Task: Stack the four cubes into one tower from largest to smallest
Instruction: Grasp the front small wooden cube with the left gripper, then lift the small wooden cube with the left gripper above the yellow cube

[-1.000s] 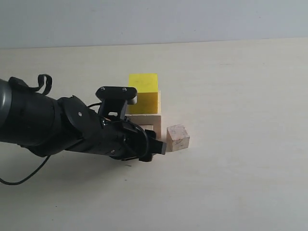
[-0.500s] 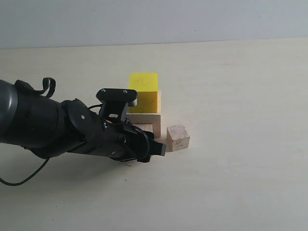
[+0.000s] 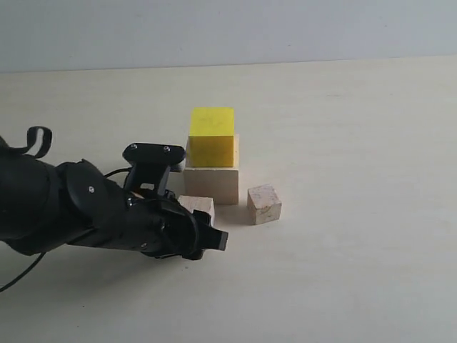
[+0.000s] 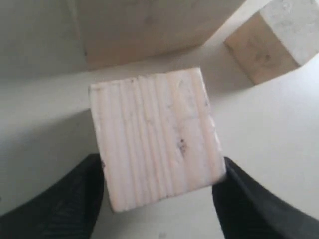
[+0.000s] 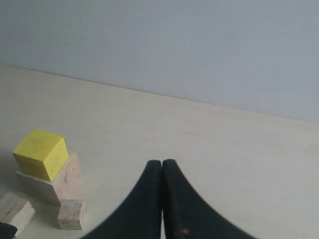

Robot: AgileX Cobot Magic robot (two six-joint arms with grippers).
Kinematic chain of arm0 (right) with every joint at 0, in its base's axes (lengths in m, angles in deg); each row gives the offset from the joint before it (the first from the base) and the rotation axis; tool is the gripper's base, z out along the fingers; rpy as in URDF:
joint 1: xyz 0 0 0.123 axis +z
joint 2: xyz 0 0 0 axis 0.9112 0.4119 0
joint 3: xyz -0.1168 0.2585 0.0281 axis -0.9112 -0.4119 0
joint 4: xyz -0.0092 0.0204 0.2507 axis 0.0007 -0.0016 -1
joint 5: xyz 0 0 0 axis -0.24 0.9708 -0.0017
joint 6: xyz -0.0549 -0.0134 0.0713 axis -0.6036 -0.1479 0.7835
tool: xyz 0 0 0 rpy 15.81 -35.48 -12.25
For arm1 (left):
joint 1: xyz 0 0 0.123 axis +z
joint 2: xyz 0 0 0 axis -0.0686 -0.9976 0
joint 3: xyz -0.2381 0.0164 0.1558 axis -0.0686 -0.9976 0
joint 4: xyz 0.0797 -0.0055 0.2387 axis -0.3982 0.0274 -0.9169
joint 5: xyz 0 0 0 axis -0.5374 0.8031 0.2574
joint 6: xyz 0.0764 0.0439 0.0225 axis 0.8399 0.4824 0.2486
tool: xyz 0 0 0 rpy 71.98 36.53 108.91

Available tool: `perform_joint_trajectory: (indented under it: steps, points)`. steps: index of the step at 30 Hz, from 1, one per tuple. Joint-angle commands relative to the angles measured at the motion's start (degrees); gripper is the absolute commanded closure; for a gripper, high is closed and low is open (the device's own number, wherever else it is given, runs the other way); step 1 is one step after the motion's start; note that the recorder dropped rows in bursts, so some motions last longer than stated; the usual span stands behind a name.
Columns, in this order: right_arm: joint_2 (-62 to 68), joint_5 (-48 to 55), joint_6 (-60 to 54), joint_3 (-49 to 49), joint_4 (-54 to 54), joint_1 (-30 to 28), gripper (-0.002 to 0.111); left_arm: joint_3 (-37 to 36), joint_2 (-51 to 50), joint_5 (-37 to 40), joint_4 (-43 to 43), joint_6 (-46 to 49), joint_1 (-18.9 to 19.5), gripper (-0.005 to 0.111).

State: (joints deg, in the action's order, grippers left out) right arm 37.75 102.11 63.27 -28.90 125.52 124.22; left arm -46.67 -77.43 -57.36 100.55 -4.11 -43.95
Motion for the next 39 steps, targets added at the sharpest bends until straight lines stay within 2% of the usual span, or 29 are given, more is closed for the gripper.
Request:
perform_joint_trajectory:
  steps: [1,6,11,17,24,29,31,33,39]
  points:
    - [-0.23,-1.22,-0.17,-1.57,0.97,0.12,0.108,-3.15,4.21,3.46,0.19,-1.56,-0.16,0.104]
    - [-0.23,-1.44,-0.17,-1.69,0.97,0.12,0.108,-3.24,11.22,8.98,0.61,-4.23,-0.16,0.104]
    - [-0.23,-1.62,-0.17,-1.69,0.97,0.12,0.108,-3.10,17.90,10.86,0.38,-7.10,-0.16,0.104]
    - [-0.23,-1.61,-0.04,-1.69,0.97,0.12,0.108,1.03,20.74,16.04,-2.56,-9.88,-0.16,0.104]
    - [-0.23,-1.61,-0.04,-1.69,0.97,0.12,0.108,7.36,20.74,20.04,-22.32,-26.89,-0.16,0.104]
    - [-0.23,-1.73,-0.04,-1.69,0.61,0.12,0.108,13.07,20.74,25.43,-51.22,-51.02,-0.16,0.104]
    - [-0.23,-1.73,-0.04,-1.69,0.61,0.12,0.108,15.40,20.74,27.76,-59.18,-58.36,-0.16,0.104]
    - [-0.23,-1.73,-0.04,-1.69,0.61,0.12,0.108,17.22,20.74,28.81,-64.54,-62.68,-0.16,0.104]
    - [-0.23,-1.73,-0.04,-1.69,0.61,0.12,0.108,20.42,20.06,28.81,-73.00,-70.83,-0.16,0.104]
